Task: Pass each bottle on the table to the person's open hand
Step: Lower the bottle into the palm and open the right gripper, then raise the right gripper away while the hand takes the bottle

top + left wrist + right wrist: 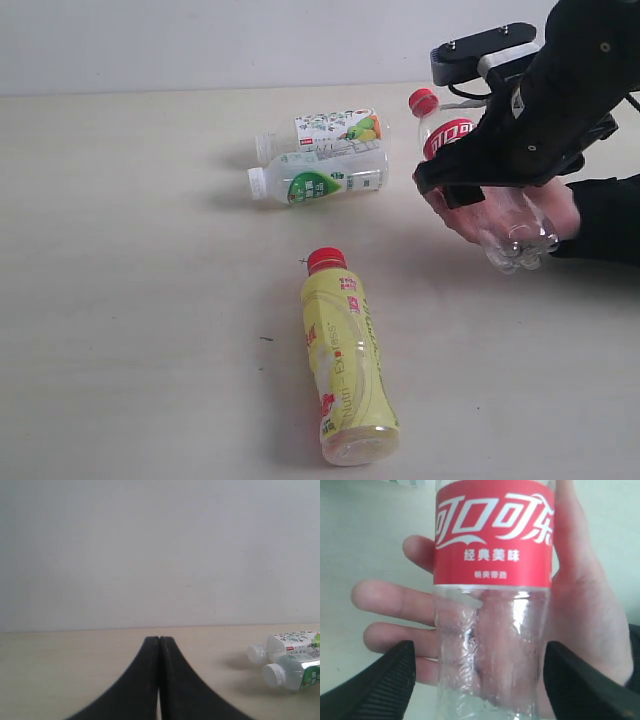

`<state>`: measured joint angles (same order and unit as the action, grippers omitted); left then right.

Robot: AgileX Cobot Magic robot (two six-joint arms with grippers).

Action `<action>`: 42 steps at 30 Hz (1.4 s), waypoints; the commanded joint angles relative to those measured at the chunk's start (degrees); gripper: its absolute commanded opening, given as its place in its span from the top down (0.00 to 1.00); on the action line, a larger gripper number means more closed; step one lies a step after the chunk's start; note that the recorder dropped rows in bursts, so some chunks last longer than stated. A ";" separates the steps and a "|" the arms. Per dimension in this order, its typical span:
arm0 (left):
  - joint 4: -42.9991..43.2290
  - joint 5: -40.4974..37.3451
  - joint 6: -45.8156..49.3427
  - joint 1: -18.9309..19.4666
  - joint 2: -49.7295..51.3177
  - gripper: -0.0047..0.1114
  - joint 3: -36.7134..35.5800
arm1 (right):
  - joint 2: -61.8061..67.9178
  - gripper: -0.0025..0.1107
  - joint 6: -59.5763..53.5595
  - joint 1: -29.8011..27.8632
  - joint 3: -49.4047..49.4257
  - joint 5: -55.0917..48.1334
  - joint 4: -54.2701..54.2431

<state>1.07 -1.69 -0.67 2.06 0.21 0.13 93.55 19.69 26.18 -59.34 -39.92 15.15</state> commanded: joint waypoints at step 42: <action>-0.02 0.05 -0.28 0.19 -0.21 0.96 -0.13 | -51.32 0.98 -5.95 -0.22 29.41 24.68 -10.35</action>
<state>1.07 -1.69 -0.67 2.06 0.21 0.13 46.92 16.01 26.18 -31.91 -17.00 8.17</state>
